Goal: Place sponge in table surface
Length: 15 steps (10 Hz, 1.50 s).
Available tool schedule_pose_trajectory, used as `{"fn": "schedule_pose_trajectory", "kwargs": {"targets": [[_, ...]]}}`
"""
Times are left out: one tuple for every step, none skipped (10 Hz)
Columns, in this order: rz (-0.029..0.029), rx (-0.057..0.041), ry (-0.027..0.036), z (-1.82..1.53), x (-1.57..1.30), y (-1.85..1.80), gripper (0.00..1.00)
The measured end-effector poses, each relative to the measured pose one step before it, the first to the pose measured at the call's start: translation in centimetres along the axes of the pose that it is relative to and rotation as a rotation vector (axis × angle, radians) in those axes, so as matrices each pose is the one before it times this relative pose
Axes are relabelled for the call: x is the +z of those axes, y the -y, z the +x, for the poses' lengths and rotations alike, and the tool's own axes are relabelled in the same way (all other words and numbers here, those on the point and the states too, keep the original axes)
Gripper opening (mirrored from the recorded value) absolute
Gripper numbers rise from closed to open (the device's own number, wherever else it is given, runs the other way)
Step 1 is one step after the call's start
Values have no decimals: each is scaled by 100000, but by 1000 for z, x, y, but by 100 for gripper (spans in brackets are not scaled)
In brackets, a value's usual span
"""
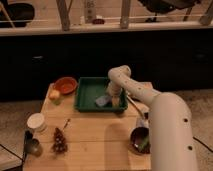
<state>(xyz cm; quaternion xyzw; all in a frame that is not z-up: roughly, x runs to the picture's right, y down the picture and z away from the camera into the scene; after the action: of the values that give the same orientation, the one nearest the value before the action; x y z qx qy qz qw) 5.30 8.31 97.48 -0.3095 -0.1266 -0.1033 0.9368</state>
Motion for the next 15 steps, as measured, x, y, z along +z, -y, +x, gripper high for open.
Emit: {"fn": "schedule_pose_trajectory", "kwargs": {"targets": [[-11,18,24,-1,2,-5,80],[0,0,0,1,-1,-1,80],[5,9,0,6,-5,-1,80],[-9,-4,8,-4,4,-3,80],[0,6,15,0,-1,-3,80],[15,-19,54,-31,-5,7,80],[-36,0,-10,4,2,-11,79],[-8,1,6,-3,2,-1,72],[-378,4,-71,19,-13,-98,61],[62,6,18,-2,-27,16,56],[12,168,284,-25,-65,-14,56],[190,138,76,57,-219,2,64],[-30,2,-110,45,-128,-25,72],[33,-47,-151,35,-120,12,77],[28,-30,-128,31,-112,15,80]]}}
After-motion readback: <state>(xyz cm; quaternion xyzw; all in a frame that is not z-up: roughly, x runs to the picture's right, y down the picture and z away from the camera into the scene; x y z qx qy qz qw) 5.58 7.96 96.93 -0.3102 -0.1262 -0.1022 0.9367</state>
